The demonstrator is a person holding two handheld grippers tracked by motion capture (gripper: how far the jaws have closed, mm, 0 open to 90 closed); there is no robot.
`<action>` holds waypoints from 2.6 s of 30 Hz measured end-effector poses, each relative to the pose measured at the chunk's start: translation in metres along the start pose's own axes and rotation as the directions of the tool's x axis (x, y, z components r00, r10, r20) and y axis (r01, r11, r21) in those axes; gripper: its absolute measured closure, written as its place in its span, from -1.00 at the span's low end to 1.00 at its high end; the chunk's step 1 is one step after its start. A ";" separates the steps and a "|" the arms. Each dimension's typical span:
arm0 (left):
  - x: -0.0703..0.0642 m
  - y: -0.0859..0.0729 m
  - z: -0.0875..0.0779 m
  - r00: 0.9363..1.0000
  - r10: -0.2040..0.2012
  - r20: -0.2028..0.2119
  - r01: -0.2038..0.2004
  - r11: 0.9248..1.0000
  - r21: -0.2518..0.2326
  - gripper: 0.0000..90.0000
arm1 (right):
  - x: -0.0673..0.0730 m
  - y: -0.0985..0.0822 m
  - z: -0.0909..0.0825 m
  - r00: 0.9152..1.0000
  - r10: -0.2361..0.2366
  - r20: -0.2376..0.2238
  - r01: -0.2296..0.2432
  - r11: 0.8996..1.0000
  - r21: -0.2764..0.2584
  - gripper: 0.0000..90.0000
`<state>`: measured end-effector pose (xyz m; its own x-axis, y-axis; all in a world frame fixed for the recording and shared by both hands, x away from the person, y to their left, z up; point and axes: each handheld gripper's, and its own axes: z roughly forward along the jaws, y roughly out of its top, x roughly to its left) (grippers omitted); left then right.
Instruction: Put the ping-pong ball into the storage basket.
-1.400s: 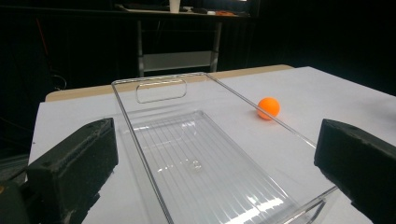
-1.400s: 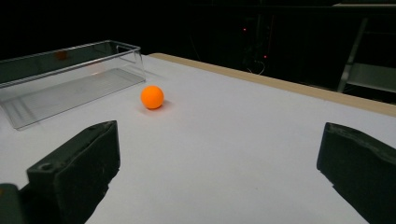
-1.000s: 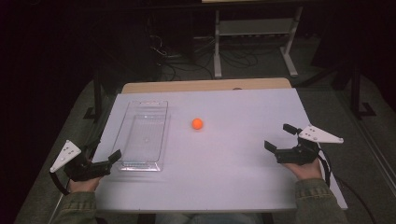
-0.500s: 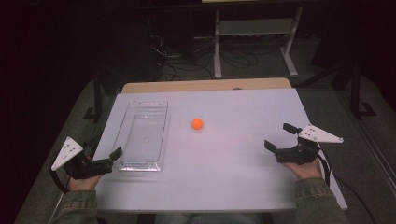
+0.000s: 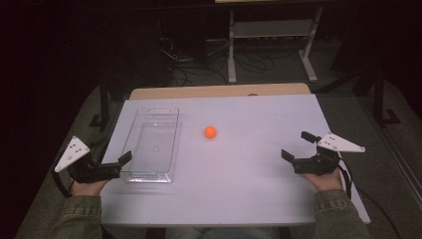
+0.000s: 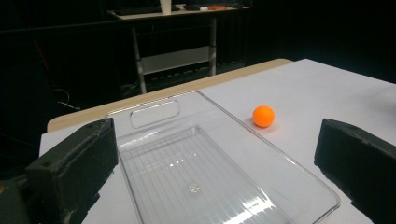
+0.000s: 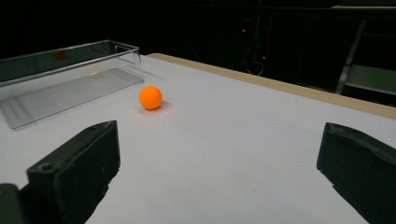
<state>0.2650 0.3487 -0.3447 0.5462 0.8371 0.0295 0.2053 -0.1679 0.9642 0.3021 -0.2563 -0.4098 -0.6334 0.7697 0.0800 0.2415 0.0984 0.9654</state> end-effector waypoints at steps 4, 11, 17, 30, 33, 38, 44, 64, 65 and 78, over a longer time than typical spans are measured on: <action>-0.002 0.005 0.005 1.000 0.015 0.013 -0.016 1.000 0.018 -1.00 | 0.000 0.000 0.000 1.000 0.003 -0.002 -0.003 1.000 -0.001 -1.00; -0.003 0.011 0.010 0.999 0.023 0.027 -0.024 0.999 0.033 -1.00 | 0.000 0.000 0.000 1.000 0.004 -0.002 -0.004 1.000 -0.002 -1.00; -0.004 0.014 0.016 0.999 0.040 0.036 -0.042 0.998 0.053 -1.00 | 0.000 0.000 0.001 1.000 0.001 -0.003 -0.001 1.000 0.004 -1.00; -0.004 0.030 0.027 0.997 0.055 0.056 -0.059 0.996 0.074 -1.00 | 0.000 0.000 0.000 1.000 0.000 -0.003 0.000 1.000 0.002 -1.00; -0.004 0.032 0.030 0.996 0.060 0.063 -0.065 0.994 0.089 -1.00 | 0.001 0.000 0.001 1.000 0.000 -0.004 0.000 1.000 0.002 -1.00; -0.003 0.035 0.036 0.995 0.065 0.076 -0.073 0.991 0.113 -1.00 | 0.001 0.000 0.001 1.000 0.001 -0.006 -0.001 1.000 0.003 -1.00; -0.004 0.038 0.046 0.994 0.074 0.086 -0.086 0.987 0.136 -1.00 | 0.001 0.000 0.002 1.000 -0.005 -0.014 0.005 1.000 0.008 -1.00; -0.007 0.057 0.073 0.986 0.100 0.135 -0.126 0.972 0.199 -1.00 | 0.002 -0.001 0.004 1.000 -0.001 -0.027 0.002 1.000 0.020 -1.00; -0.007 0.057 0.073 0.986 0.100 0.135 -0.126 0.972 0.199 -1.00 | 0.002 -0.001 0.004 1.000 -0.001 -0.027 0.002 1.000 0.020 -1.00; -0.012 0.069 0.090 0.978 0.127 0.166 -0.164 0.958 0.235 -1.00 | 0.002 -0.001 0.004 1.000 -0.001 -0.030 0.002 1.000 0.021 -1.00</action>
<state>0.3457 0.2799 -0.3024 0.6950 0.7109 0.1074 0.2978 -0.4206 0.8570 0.3038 -0.2526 -0.4117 -0.6552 0.7505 0.0864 0.2558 0.1127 0.9601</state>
